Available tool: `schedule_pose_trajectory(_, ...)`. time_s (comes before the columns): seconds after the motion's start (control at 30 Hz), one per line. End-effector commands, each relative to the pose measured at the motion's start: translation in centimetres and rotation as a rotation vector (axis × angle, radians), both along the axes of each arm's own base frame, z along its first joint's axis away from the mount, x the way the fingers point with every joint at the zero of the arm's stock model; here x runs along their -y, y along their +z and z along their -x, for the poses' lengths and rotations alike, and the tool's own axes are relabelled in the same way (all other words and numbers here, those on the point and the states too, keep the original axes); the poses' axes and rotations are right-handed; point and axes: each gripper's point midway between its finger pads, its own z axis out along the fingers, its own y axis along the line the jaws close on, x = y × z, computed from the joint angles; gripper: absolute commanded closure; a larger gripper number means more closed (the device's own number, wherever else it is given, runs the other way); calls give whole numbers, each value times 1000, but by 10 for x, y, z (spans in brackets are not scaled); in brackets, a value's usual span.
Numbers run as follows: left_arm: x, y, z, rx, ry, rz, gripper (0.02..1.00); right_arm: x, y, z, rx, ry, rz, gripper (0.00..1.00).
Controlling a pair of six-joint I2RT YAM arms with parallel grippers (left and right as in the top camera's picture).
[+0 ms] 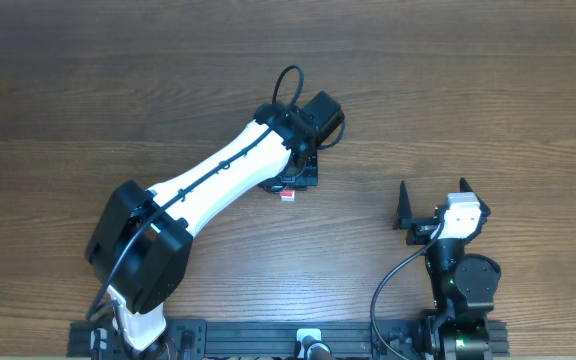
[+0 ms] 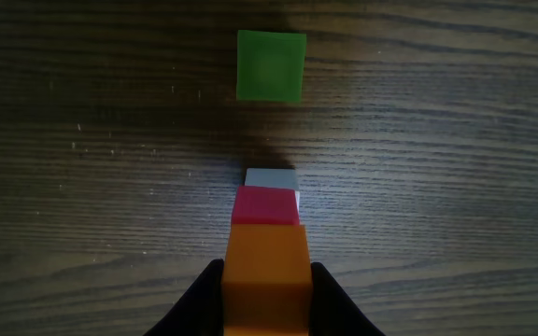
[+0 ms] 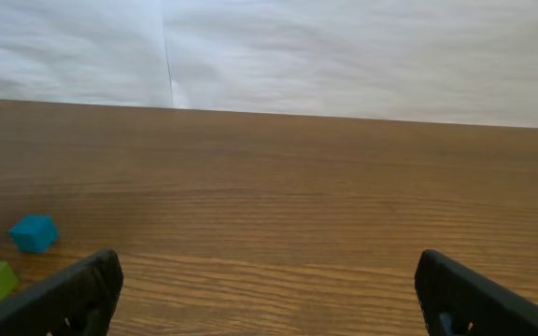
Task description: Stack Cubes
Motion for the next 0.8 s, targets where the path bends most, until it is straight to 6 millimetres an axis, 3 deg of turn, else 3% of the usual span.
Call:
schedule_pose_trajectory(0.03,1,-4,-4,9,-16,-17,980,-3,0,0,4,16,3,9)
schedule_pose_trajectory(0.8,-2,-7,-5,10,-15,-34,978,-3,-1,0,4,16,3,9)
